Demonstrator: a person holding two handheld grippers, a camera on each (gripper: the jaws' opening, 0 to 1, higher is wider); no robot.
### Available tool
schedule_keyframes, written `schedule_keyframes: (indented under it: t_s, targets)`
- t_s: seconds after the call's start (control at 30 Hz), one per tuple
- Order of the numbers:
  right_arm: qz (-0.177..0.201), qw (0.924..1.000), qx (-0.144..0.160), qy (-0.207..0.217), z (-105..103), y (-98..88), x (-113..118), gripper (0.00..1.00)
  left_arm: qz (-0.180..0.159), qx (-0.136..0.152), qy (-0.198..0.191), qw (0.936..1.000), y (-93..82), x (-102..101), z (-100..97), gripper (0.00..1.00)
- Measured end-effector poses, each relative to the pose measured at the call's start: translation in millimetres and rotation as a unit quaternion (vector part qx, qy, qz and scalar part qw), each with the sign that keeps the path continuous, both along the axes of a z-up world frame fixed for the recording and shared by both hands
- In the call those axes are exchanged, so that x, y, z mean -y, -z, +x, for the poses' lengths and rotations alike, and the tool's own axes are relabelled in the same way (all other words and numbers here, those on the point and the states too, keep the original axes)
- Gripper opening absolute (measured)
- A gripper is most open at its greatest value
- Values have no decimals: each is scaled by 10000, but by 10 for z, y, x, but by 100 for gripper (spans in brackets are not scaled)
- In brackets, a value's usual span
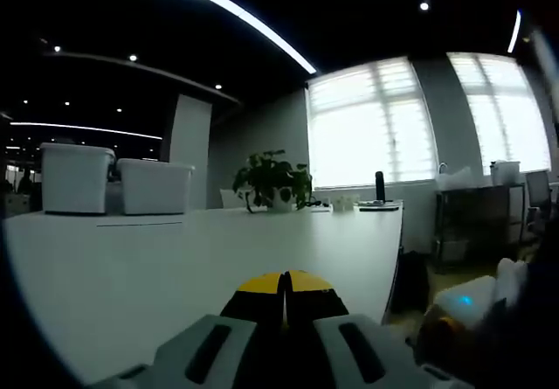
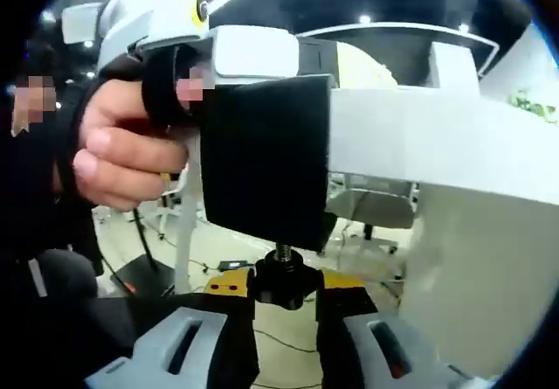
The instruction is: Clamp the fixed fixture on the desktop, loosen the retaining clip, secure it to the edge of the desk, and tighten the retaining clip.
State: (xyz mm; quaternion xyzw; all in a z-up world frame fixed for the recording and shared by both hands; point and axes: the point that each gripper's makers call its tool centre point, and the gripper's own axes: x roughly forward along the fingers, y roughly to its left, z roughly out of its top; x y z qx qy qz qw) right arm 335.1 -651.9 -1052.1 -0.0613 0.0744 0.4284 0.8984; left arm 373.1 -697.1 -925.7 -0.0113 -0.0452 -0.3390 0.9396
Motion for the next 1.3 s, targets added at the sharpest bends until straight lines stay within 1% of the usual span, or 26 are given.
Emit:
schedule_keyframes:
  t_s: [0.13,0.17,0.2,0.23,0.33,0.37,0.4,0.47,0.67,0.77,0.8,0.87,0.93,1.03,1.1,1.13,1.17,1.2,1.23,1.3]
  targets:
    - [107,9987,-29,-488,-24,-10,-5,24,-3,-5,-1,10000,3,0,10,1]
    - [141,9979,30,-631,-32,-17,-8,24,-6,-9,-2,10000,4,-1,15,1]
    - [223,9966,0,-796,-47,-19,-14,24,-11,-19,-2,10000,5,-2,18,1]
    - [281,9958,-33,-876,-44,-19,-16,24,-16,-18,-4,10000,4,-2,19,1]
    - [465,9915,-13,-1215,-37,-11,-54,24,-5,-2,11,10000,5,2,19,1]
    - [528,9896,0,-1339,-43,-11,-59,24,-3,3,7,10000,5,2,19,1]
    - [552,9875,79,-1474,-32,-8,-55,24,-5,-8,14,10000,7,4,19,1]
    - [585,9858,62,-1572,-14,5,-45,24,-2,2,24,10000,6,7,18,1]
    - [632,9829,105,-1727,-44,-8,-61,24,-6,-9,25,10000,12,7,27,1]
    - [762,9797,29,-1856,-53,-13,-63,24,-8,-9,27,10000,13,7,31,1]
    - [824,9780,96,-1915,-52,-23,-63,24,-7,-7,34,10000,14,9,31,1]
    - [754,9775,162,-1963,-54,-21,-56,24,-7,-3,34,10000,10,15,25,1]
    - [735,9778,174,-1952,-56,-27,-60,24,-1,9,36,10000,-1,27,14,1]
    - [739,9796,103,-1866,-57,-34,-50,25,-1,5,37,10000,-2,27,15,1]
    - [711,9826,45,-1717,-42,-26,-32,25,-1,4,35,10000,-4,28,12,1]
    - [695,9842,31,-1630,-32,-22,-21,27,-4,1,34,10000,-5,29,11,1]
    - [675,9875,13,-1423,7,-25,25,31,-5,-6,33,10000,-6,29,9,1]
    - [622,9905,78,-1224,39,-33,65,35,-7,-5,32,10000,-7,29,7,1]
    - [533,9926,164,-1076,51,-38,102,37,-8,-13,32,10000,-7,28,7,1]
    - [399,9962,170,-759,45,-42,156,40,-11,-15,22,10000,-8,23,10,1]
